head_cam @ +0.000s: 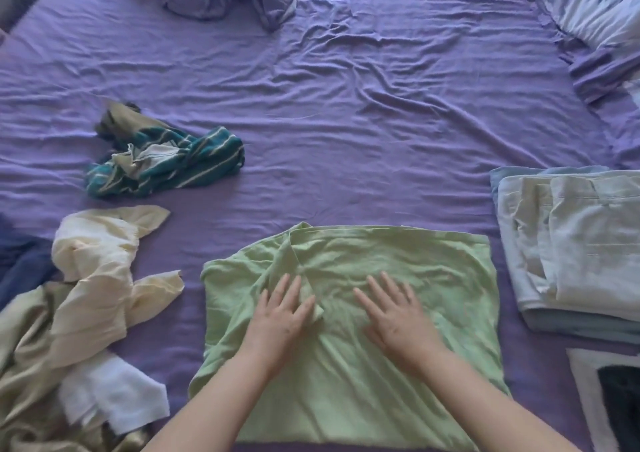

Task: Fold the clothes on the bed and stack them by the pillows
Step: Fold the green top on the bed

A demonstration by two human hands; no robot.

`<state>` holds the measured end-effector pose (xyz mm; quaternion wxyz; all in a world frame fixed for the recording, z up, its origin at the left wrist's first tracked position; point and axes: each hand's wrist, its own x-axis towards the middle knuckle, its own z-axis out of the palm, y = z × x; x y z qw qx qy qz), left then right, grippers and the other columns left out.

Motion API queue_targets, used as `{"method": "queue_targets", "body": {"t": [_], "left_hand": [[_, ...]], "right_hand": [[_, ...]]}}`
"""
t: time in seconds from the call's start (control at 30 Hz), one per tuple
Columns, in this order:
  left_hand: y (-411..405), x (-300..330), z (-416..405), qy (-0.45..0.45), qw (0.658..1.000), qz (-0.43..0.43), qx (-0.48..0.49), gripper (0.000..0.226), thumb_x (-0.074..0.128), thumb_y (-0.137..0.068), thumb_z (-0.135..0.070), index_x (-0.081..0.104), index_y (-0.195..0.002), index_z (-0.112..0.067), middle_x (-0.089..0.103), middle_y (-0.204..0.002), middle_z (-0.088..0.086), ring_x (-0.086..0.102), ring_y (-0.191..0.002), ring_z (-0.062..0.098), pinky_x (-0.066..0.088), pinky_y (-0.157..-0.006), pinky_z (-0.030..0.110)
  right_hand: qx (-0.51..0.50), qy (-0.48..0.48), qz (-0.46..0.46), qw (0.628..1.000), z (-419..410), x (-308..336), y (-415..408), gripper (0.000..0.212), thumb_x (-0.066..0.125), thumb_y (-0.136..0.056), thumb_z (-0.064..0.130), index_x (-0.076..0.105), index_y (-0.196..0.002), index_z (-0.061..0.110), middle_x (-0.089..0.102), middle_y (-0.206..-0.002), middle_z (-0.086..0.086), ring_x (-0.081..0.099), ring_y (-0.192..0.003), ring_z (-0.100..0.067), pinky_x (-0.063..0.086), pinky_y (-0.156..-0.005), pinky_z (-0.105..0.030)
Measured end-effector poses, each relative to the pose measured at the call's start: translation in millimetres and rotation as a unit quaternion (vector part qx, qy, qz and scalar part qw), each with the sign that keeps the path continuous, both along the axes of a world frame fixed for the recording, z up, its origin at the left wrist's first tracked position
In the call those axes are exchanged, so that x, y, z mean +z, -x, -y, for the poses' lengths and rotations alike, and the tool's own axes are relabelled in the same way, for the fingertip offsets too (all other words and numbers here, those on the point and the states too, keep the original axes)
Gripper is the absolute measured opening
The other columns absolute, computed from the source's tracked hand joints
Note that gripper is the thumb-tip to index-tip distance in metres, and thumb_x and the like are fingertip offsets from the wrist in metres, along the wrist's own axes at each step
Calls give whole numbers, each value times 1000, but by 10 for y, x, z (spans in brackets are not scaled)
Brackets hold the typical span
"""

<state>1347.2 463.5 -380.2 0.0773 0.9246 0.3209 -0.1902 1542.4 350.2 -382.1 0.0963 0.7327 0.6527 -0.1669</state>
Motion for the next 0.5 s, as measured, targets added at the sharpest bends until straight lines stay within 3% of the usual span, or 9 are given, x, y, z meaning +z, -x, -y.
{"method": "queue_targets", "body": {"t": [0.03, 0.07, 0.1, 0.17, 0.27, 0.33, 0.4, 0.43, 0.5], "left_hand": [[34, 74, -41, -13, 999, 47, 6, 55, 60, -87, -19, 44, -139, -18, 28, -152, 21, 26, -141, 35, 33, -110, 40], [79, 110, -77, -22, 995, 99, 11, 44, 74, -74, -17, 65, -117, -13, 54, -132, 22, 51, -125, 35, 50, -94, 35], [124, 125, -108, -34, 987, 156, 3, 27, 79, -67, -14, 73, -92, -9, 67, -109, 18, 64, -106, 33, 57, -77, 32], [206, 149, -187, -4, 971, 237, 9, 13, 79, -64, -4, 67, -69, -4, 69, -88, 15, 69, -90, 32, 58, -66, 33], [332, 185, -373, 59, 941, 312, 117, 7, 69, -74, 3, 62, -76, 2, 63, -92, 17, 63, -95, 32, 49, -82, 38], [429, 235, -583, 40, 922, 332, 198, 4, 62, -83, -1, 64, -85, 2, 62, -96, 14, 57, -98, 31, 42, -89, 36], [518, 304, -818, 11, 903, 345, 258, 8, 58, -88, -5, 64, -89, 0, 62, -97, 13, 54, -101, 30, 40, -91, 35], [569, 331, -933, -3, 898, 344, 276, 9, 57, -89, -6, 64, -90, 0, 62, -97, 13, 54, -101, 30, 39, -90, 35], [664, 368, -1113, -34, 896, 313, 314, 12, 54, -89, -7, 64, -94, -3, 62, -99, 12, 52, -104, 30, 38, -89, 37]], "right_hand": [[26, -2, 6, 1000, -25, -24, 208, 63, 60, -79, 57, 49, -135, 31, 44, -144, -6, 37, -135, -32, 28, -107, -55], [36, -12, 8, 999, -57, -58, 394, 64, 69, -69, 59, 60, -125, 29, 56, -134, -5, 49, -126, -30, 32, -104, -55], [38, -24, 6, 999, -98, -95, 557, 65, 74, -63, 58, 65, -118, 26, 61, -128, -5, 55, -120, -29, 27, -104, -54], [33, -46, -2, 998, -199, -170, 804, 66, 77, -59, 58, 68, -115, 22, 62, -126, -5, 56, -118, -29, 19, -105, -53], [6, -43, -17, 999, -397, -159, 1017, 64, 78, -61, 55, 66, -117, 27, 59, -130, -7, 53, -121, -32, 39, -98, -57], [-6, -31, -53, 998, -523, -125, 1106, 65, 65, -78, 53, 49, -136, 29, 40, -146, -9, 33, -136, -35, 25, -107, -56], [-8, -41, -75, 996, -661, -162, 1173, 67, 43, -92, 53, 10, -148, 36, 13, -157, -8, 2, -145, -33, -1, -113, -51], [-7, -51, -77, 996, -757, -170, 1209, 67, 36, -94, 54, -5, -145, 40, 7, -158, -7, -6, -145, -32, -6, -113, -49], [0, -51, -66, 997, -968, -160, 1290, 68, 30, -94, 57, -17, -141, 43, 1, -159, -7, -13, -144, -31, -7, -113, -51]]}}
